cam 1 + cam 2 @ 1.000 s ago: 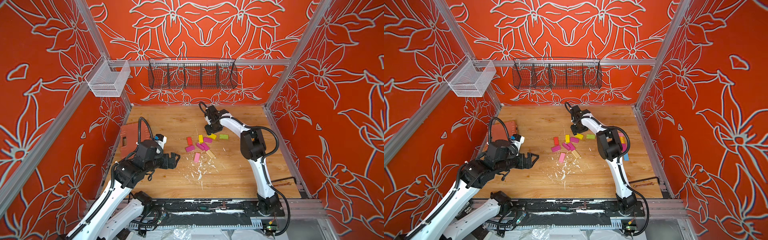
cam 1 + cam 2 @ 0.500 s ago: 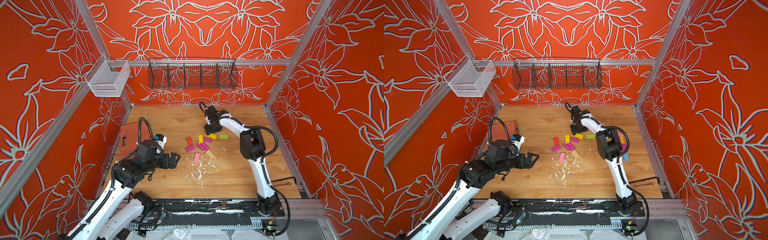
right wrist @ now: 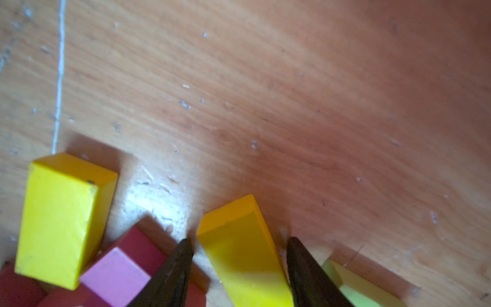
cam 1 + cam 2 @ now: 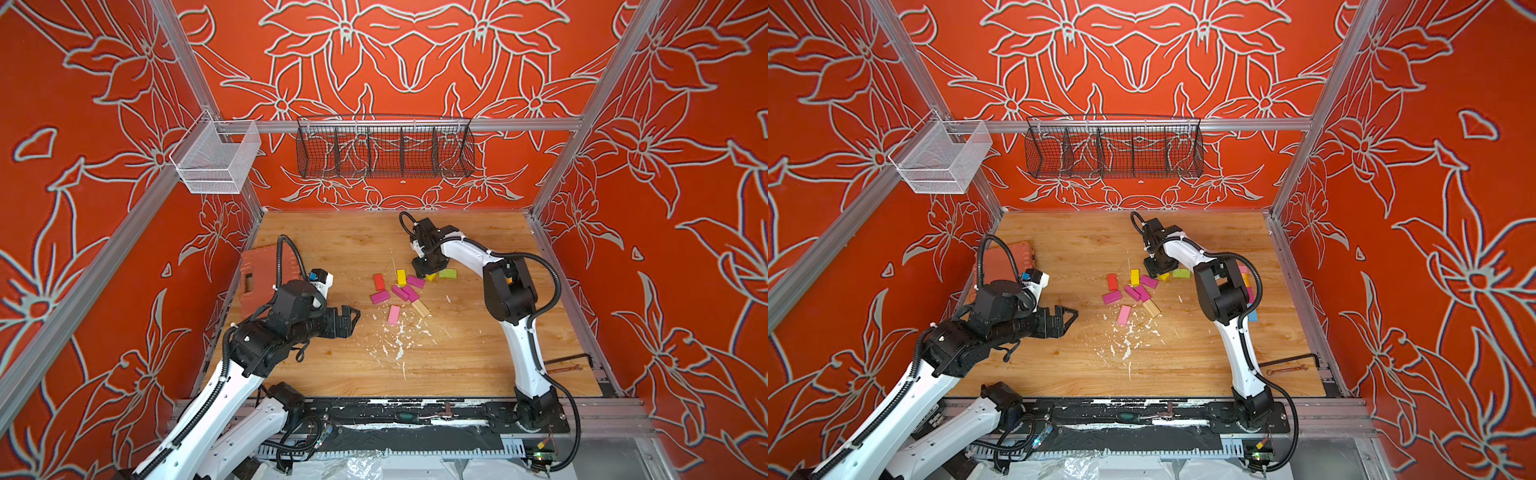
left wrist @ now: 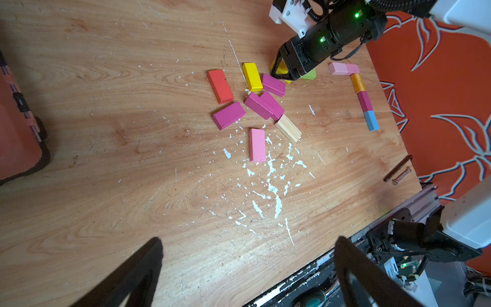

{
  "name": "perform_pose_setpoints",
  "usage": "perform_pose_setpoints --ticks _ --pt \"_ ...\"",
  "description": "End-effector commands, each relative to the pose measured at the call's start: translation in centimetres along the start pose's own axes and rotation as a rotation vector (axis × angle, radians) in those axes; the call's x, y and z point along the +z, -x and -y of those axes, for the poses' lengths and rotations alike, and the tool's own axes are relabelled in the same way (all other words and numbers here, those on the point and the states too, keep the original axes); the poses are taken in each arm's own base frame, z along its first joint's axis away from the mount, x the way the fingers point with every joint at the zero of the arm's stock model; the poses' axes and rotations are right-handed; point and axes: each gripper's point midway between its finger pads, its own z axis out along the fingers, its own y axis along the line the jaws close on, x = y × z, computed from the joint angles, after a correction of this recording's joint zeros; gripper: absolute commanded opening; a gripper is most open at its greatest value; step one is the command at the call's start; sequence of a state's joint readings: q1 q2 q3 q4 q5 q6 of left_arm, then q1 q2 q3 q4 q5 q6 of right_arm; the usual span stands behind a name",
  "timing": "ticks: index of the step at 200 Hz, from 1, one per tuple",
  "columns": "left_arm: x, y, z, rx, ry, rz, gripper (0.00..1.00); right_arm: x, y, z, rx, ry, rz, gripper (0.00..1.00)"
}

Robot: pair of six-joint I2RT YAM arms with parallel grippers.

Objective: Assemble the number 7 with building blocks
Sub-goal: Assemble the building block at the center of the board.

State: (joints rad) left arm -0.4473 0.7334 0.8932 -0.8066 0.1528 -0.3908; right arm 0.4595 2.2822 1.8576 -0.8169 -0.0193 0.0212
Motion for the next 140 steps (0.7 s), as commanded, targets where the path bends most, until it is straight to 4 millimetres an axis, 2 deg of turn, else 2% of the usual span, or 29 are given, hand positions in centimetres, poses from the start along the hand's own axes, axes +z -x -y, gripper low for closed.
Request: perform_pose_setpoints --ticks 1,26,79,140 --pt "0.1 -0.1 0.1 -0.001 -0.005 -0.002 0.98 -2.1 0.2 0.0 -0.029 0.022 0.028 0.61" --pt "0.1 -0.2 0.2 -0.002 -0.01 -0.002 0.98 -3.4 0.6 0.5 -0.01 0.036 0.044 0.62" --pt "0.8 -0.4 0.3 -0.004 -0.017 -0.027 0.98 -6.3 -0.2 2.4 0.011 0.016 0.002 0.63" --pt "1.9 -0.6 0.3 -0.007 -0.016 -0.065 0.98 -7.1 -0.8 2.0 0.029 0.051 -0.021 0.63"
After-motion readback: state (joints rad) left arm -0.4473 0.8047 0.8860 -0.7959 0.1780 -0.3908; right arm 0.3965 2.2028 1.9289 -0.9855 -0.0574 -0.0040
